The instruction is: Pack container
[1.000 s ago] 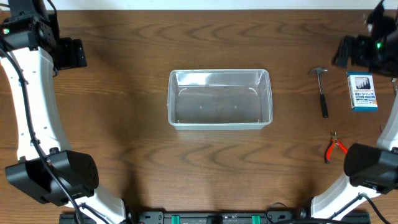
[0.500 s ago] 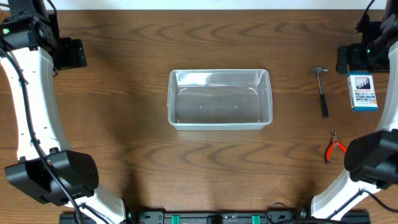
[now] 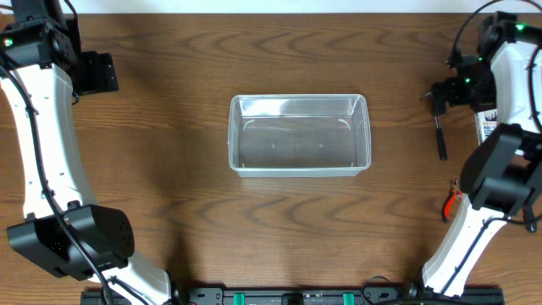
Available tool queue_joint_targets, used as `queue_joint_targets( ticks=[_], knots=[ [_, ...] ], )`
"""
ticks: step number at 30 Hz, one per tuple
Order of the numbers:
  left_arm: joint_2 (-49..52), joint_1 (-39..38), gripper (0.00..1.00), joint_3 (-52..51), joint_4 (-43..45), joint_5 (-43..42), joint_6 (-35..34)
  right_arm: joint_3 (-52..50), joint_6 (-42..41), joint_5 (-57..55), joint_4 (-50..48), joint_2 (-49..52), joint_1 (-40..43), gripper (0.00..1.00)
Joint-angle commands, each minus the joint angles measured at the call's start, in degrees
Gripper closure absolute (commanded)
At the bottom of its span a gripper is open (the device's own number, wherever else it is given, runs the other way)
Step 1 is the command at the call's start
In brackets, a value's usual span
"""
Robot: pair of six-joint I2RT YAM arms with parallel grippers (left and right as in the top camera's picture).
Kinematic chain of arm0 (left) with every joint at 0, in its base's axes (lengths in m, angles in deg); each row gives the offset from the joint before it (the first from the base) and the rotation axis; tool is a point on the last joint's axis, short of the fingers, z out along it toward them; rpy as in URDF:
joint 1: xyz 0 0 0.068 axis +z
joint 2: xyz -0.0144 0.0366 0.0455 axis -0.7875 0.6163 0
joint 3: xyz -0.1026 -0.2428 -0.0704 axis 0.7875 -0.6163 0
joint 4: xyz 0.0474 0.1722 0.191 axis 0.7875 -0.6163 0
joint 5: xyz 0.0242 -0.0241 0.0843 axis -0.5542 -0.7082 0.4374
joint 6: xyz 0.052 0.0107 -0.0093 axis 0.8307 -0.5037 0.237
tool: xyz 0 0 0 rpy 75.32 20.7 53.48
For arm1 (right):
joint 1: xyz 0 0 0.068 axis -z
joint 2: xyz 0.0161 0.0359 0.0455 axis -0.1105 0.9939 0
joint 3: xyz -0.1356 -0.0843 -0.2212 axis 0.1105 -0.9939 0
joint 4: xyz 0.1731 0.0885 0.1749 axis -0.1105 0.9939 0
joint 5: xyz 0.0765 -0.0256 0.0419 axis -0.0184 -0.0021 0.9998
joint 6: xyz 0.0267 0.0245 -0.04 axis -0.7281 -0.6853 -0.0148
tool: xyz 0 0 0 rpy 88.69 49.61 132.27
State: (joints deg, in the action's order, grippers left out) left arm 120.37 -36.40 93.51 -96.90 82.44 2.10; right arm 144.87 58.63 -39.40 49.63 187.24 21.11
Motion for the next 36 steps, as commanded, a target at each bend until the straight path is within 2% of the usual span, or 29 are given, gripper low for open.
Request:
queue_joint_targets(
  ticks=[1,23,36],
  knots=[
    [-0.2,0.2,0.02,0.3,0.0,0.5,0.3,-0.2,-0.4,0.3,-0.4,3.5,-1.6,0.01],
    [-0.2,0.2,0.02,0.3,0.0,0.5,0.3,-0.2,-4.3,3.4,-13.1,7.0,-2.1,0.01],
    [-0.2,0.2,0.02,0.3,0.0,0.5,0.3,-0.2,-4.3,3.4,-13.2,8.9,-2.1,0.01]
  ],
)
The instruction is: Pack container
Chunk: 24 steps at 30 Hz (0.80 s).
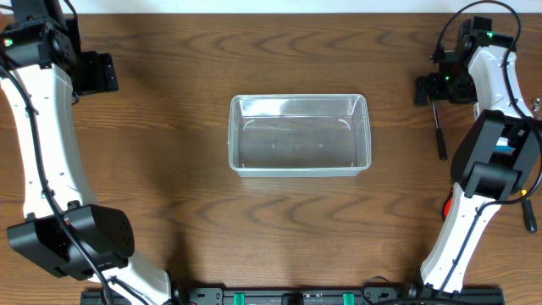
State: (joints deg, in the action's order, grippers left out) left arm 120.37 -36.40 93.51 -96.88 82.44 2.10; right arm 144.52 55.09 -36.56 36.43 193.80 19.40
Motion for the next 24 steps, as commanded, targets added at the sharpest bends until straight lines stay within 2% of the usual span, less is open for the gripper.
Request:
queue_joint_targets(
  ticks=[1,8,24],
  knots=[
    [-0.2,0.2,0.02,0.3,0.0,0.5,0.3,0.1,-0.7,0.5,-0.1,2.4,-0.4,0.01],
    [-0.2,0.2,0.02,0.3,0.0,0.5,0.3,0.1,-3.6,-1.6,-1.2,2.6,-0.4,0.01],
    [-0.2,0.2,0.02,0.3,0.0,0.5,0.3,-2.0,-3.8,-1.4,-2.3,2.7,-0.3,0.01]
  ],
)
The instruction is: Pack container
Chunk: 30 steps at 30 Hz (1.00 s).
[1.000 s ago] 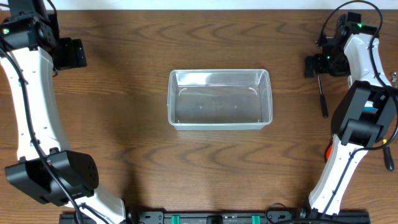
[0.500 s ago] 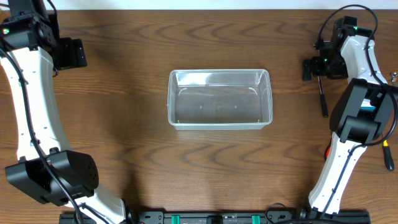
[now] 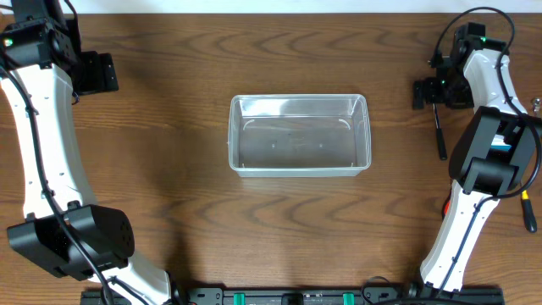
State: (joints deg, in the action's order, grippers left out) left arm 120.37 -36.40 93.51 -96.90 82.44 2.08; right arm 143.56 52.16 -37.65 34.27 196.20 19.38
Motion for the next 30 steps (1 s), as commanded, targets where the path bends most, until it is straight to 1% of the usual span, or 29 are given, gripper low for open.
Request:
queue_joint_targets(
  ticks=[1,9,12,13,14,15,18,20,22,23,27,28,30],
  knots=[
    [-0.2,0.2,0.02,0.3,0.0,0.5,0.3,-1.2,-0.8,-0.3,-0.2,0.3,-0.3,0.01],
    [-0.2,0.2,0.02,0.3,0.0,0.5,0.3,-1.3,-0.8,-0.4,-0.6,0.3,-0.3,0.01],
    [-0.2,0.2,0.02,0.3,0.0,0.5,0.3,-1.3,-0.8,-0.4,-0.8,0.3,-0.2,0.07],
    [-0.2,0.2,0.02,0.3,0.0,0.5,0.3,-1.3,-0.8,-0.4,-0.8,0.3,-0.2,0.10],
    [-0.2,0.2,0.02,0.3,0.0,0.5,0.3,-1.3,-0.8,-0.4,-0.8,0.3,-0.2,0.16],
    [-0.2,0.2,0.02,0.3,0.0,0.5,0.3,-1.3,-0.8,-0.4,-0.9,0.3,-0.2,0.24],
    [-0.2,0.2,0.02,0.3,0.0,0.5,0.3,-1.3,-0.8,-0.4,-0.9,0.3,-0.2,0.41],
    [-0.2,0.2,0.02,0.3,0.0,0.5,0.3,-1.3,-0.8,-0.4,-0.9,0.3,-0.1,0.47],
    [-0.2,0.2,0.02,0.3,0.0,0.5,0.3,-1.3,-0.8,-0.4,-0.9,0.3,0.1,0.49],
    [-0.2,0.2,0.02,0.3,0.0,0.5,0.3,-1.3,-0.8,-0.4,-0.9,0.3,0.2,0.52],
    [-0.2,0.2,0.02,0.3,0.0,0.5,0.3,-1.3,-0.8,-0.4,-0.7,0.3,1.0,0.74],
    [-0.2,0.2,0.02,0.3,0.0,0.5,0.3,-1.3,-0.8,-0.4,-0.7,0.3,1.1,0.77],
    [-0.2,0.2,0.02,0.3,0.0,0.5,0.3,-1.3,-0.8,-0.4,-0.7,0.3,1.3,0.79]
  ],
)
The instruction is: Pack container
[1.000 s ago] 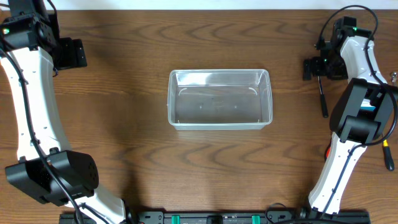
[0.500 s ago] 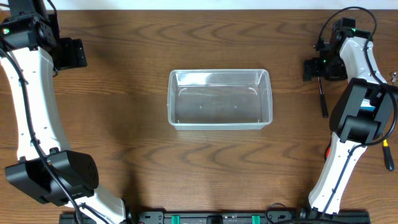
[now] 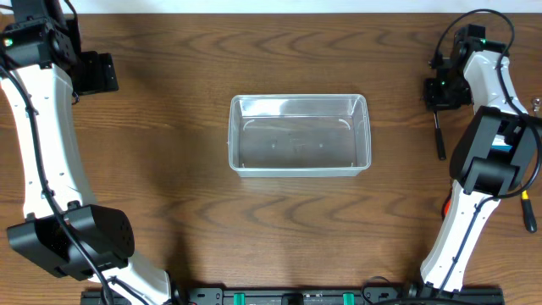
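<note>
A clear, empty plastic container (image 3: 299, 134) sits at the middle of the table. A thin black tool (image 3: 440, 137) lies lengthwise to its right. My right gripper (image 3: 435, 93) hovers at the tool's far end, pointing left; the overhead view does not show how its jaws stand or whether it touches the tool. My left gripper (image 3: 98, 74) is at the far left, well away from the container, with its jaws not readable either.
A red-handled item (image 3: 450, 205) shows beside the right arm's lower link. A slim dark tool (image 3: 530, 212) lies at the right edge and a small metal piece (image 3: 535, 103) near it. A black rail (image 3: 296, 297) runs along the front edge.
My right gripper has shifted a little to the right, now over the far end of the black tool. The tool, the container and the left arm have not moved.
The right gripper was first beside the tool's far end with its arm bent out to the right. Then it stood farther back and left, and stayed there. Now it is back over the tool's far end. The tool and container lie where they were.
</note>
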Available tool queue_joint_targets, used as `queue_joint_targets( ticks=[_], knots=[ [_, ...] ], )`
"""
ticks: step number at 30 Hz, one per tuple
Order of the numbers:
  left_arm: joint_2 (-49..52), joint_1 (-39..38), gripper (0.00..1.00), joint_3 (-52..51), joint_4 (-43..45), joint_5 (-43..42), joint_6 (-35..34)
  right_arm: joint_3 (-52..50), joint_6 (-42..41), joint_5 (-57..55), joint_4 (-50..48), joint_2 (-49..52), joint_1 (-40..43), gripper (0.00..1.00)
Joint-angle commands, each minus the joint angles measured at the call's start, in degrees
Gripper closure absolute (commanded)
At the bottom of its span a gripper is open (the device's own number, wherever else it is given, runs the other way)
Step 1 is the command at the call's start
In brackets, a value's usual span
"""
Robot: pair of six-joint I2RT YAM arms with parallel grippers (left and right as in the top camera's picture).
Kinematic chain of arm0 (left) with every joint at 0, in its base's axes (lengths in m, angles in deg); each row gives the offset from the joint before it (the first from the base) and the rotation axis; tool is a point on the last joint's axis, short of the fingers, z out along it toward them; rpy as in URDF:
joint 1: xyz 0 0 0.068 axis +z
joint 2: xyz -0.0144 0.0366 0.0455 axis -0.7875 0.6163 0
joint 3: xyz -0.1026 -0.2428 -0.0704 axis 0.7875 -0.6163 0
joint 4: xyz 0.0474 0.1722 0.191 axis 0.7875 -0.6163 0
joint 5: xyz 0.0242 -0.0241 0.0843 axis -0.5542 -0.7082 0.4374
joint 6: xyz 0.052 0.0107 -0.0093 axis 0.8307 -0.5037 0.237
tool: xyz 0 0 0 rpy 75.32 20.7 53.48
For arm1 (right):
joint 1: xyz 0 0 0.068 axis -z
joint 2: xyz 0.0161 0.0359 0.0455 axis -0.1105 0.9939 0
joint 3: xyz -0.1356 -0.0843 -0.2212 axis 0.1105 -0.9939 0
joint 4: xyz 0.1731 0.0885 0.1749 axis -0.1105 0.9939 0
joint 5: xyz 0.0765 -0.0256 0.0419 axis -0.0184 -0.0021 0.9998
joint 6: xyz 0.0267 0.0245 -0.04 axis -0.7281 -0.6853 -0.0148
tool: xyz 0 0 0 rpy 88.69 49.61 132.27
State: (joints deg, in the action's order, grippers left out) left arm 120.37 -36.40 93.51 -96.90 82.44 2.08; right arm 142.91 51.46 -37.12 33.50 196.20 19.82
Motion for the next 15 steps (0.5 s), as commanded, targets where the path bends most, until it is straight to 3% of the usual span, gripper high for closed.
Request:
queue_joint_targets(
  ticks=[1,3,6,15],
  knots=[
    [-0.2,0.2,0.02,0.3,0.0,0.5,0.3,-0.7,-0.1,-0.9,0.1,0.3,1.0,0.81],
    [-0.2,0.2,0.02,0.3,0.0,0.5,0.3,-0.7,-0.1,-0.9,0.2,0.3,1.2,0.85],
    [-0.2,0.2,0.02,0.3,0.0,0.5,0.3,-0.7,-0.1,-0.9,0.3,0.3,1.2,0.99],
    [-0.2,0.2,0.02,0.3,0.0,0.5,0.3,6.0,-0.2,-0.9,6.9,-0.6,0.6,0.99]
  ],
)
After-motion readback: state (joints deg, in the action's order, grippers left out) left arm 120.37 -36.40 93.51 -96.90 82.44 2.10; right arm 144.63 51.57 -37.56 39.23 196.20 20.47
